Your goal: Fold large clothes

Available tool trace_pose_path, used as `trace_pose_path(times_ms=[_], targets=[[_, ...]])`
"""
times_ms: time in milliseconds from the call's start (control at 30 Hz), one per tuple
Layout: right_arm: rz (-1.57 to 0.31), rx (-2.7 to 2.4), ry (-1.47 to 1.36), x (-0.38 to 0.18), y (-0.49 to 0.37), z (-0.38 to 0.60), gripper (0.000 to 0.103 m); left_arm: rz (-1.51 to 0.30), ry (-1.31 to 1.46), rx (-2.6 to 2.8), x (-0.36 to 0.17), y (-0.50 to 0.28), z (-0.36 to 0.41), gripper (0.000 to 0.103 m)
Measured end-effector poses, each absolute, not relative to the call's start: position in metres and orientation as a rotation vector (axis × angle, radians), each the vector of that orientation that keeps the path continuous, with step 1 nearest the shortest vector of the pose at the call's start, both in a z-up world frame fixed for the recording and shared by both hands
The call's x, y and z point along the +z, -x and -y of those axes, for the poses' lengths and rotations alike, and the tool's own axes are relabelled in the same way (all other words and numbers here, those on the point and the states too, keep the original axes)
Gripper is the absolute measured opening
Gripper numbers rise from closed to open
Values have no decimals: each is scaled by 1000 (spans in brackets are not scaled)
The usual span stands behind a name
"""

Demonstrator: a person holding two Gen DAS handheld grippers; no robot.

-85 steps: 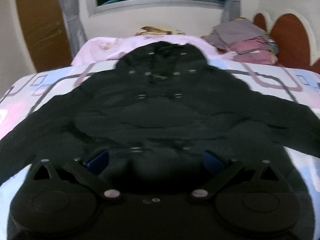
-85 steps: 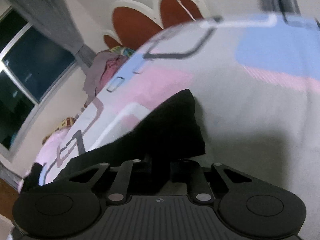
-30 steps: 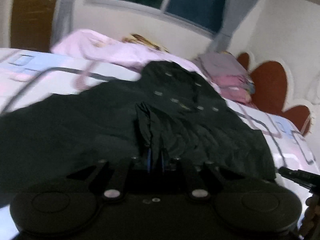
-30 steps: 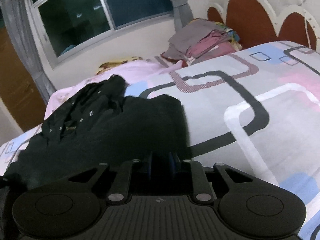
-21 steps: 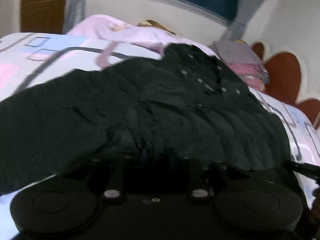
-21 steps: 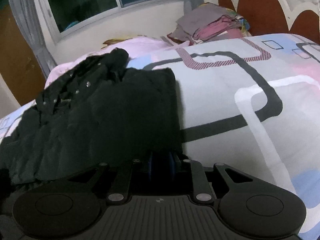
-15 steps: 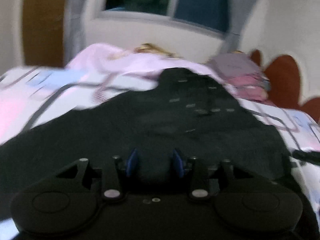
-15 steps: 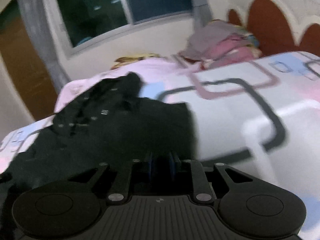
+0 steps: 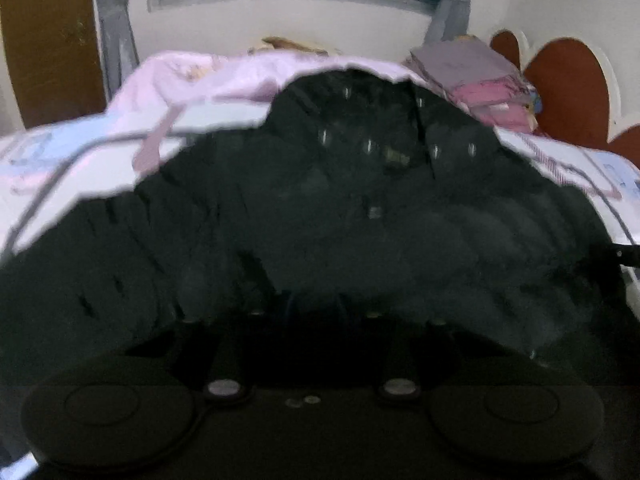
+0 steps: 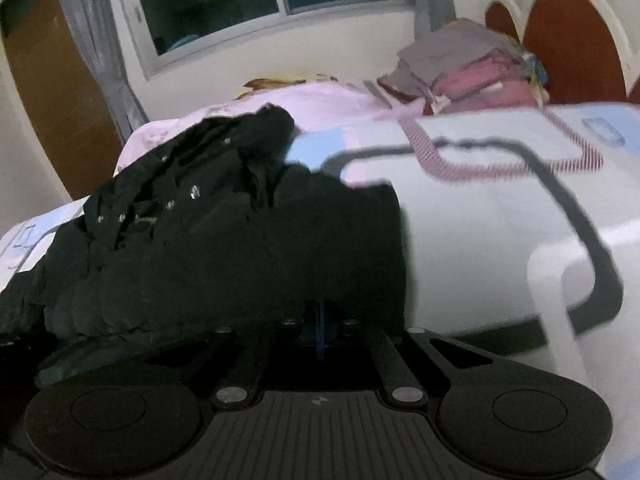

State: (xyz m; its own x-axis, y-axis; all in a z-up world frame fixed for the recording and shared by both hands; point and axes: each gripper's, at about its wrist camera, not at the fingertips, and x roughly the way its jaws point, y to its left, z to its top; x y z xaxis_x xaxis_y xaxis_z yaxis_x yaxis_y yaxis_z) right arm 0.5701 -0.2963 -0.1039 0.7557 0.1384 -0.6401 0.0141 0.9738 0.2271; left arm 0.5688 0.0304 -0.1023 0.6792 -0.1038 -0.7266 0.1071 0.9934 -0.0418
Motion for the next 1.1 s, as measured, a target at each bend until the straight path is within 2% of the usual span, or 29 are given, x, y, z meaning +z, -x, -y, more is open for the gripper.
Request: trace_pose_path(times_ms=[67,100,267,433,533,567,600,633,667,700,733,800,900,1033,1100], targets=[[-678,54,-216,-95,-583,295,0,-757,-36,-107,-90,-574,-20,50],[-683,36,-216,-95,-594,298,0,-747,-54,-97,-87,-579,-17,52],[-848,-26,-182,-128,-645,312,0,-840,-41,-75,-116,-610,-28,53],[-826,-28,-145,-138,-639,313,0,-850,-27,-82,-127,-612,-34,53],[-820,-62,-112,-120,-628,310,0,-846,-29,-72,-112,-606,-35,50],[-792,-57,-109,-109,-618,309,5,-820,-41,-71,-104,-596,-35,52],[-754,-43,-122,-96,-601,310,35,-786,-42,-74,-95,-583,-37,54],[-713,-24,-135,-88,-585,311,66,-754,-27,-76,-87,-571,-39,61],[-684,0,-133,-83,-571,310,67,-734,-4,-79,-81,-559,-40,65],[-700,13,-124,-82,-559,307,66,-722,13,-84,-79,-549,-41,65],[-724,30,-131,-84,-554,303,52,-722,16,-95,-80,-541,-39,65],[-799,71,-153,-101,-550,295,34,-754,6,-102,-90,-539,-34,64],[-845,42,-92,-123,-554,283,34,-839,30,-105,-122,-549,-37,66],[-845,5,-64,-111,-552,276,34,-837,30,-84,-116,-550,-37,66],[-805,13,-66,-99,-534,280,34,-821,43,-65,-106,-538,-42,75]])
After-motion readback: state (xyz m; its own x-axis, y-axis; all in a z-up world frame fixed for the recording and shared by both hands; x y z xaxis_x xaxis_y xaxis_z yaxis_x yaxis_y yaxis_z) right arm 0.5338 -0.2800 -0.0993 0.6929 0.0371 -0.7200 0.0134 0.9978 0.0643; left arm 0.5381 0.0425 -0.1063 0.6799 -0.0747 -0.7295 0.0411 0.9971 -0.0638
